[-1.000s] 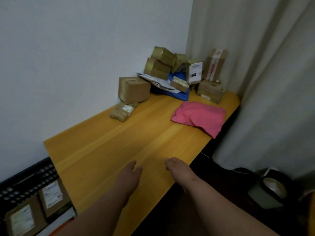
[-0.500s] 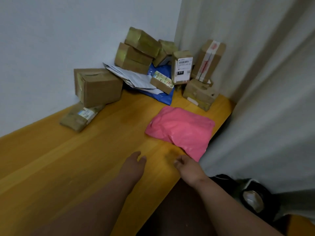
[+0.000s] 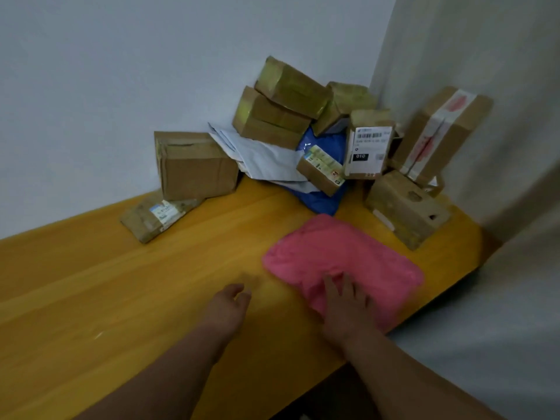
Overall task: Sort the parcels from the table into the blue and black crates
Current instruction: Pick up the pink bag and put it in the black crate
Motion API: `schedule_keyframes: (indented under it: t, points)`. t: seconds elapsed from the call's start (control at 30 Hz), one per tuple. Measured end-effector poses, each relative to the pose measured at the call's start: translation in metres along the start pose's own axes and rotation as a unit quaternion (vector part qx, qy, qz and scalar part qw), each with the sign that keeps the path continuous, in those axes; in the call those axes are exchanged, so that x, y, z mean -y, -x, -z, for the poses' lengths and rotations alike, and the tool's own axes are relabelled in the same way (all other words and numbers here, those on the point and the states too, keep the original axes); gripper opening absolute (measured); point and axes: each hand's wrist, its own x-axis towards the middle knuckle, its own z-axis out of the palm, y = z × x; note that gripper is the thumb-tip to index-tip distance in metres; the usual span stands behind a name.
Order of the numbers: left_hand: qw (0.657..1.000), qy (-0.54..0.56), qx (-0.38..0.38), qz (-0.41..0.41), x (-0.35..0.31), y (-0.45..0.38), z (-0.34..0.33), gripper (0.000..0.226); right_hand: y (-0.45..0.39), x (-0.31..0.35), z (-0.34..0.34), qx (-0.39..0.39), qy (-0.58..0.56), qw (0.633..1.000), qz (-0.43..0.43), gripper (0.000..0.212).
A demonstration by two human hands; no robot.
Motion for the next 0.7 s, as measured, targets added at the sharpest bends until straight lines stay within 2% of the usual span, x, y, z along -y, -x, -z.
schedule_keyframes:
  t: [0.07, 0.17, 0.27, 0.37, 0.53, 0.7]
  points:
    - [1.0, 0.016, -0.007, 0.018, -0.004, 0.001, -0.019, 0.04, -0.009, -0.009, -0.003, -0.024, 0.017, 0.999, 0.022, 0.085]
    - [0.998, 0.04, -0.014, 0.039, -0.006, 0.005, -0.04, 0.039, -0.016, -0.02, 0.0, -0.101, 0.046, 0.992, 0.053, 0.072]
    - [0.995, 0.062, -0.036, 0.063, -0.001, 0.008, -0.046, 0.038, -0.023, -0.025, 0.01, -0.164, 0.014, 0.983, 0.077, 0.045]
    - [0.991, 0.083, -0.053, 0.087, 0.007, 0.014, -0.038, 0.04, -0.029, -0.024, 0.025, -0.16, -0.054, 0.982, 0.086, 0.029]
    - [0.985, 0.126, -0.064, 0.101, 0.02, 0.025, -0.017, 0.042, -0.022, -0.005, 0.042, -0.138, -0.166, 0.97, 0.108, 0.03]
    - [0.98, 0.152, -0.077, 0.099, 0.033, 0.041, 0.002, 0.04, 0.008, 0.021, 0.042, -0.136, -0.266, 0.943, 0.15, 0.013]
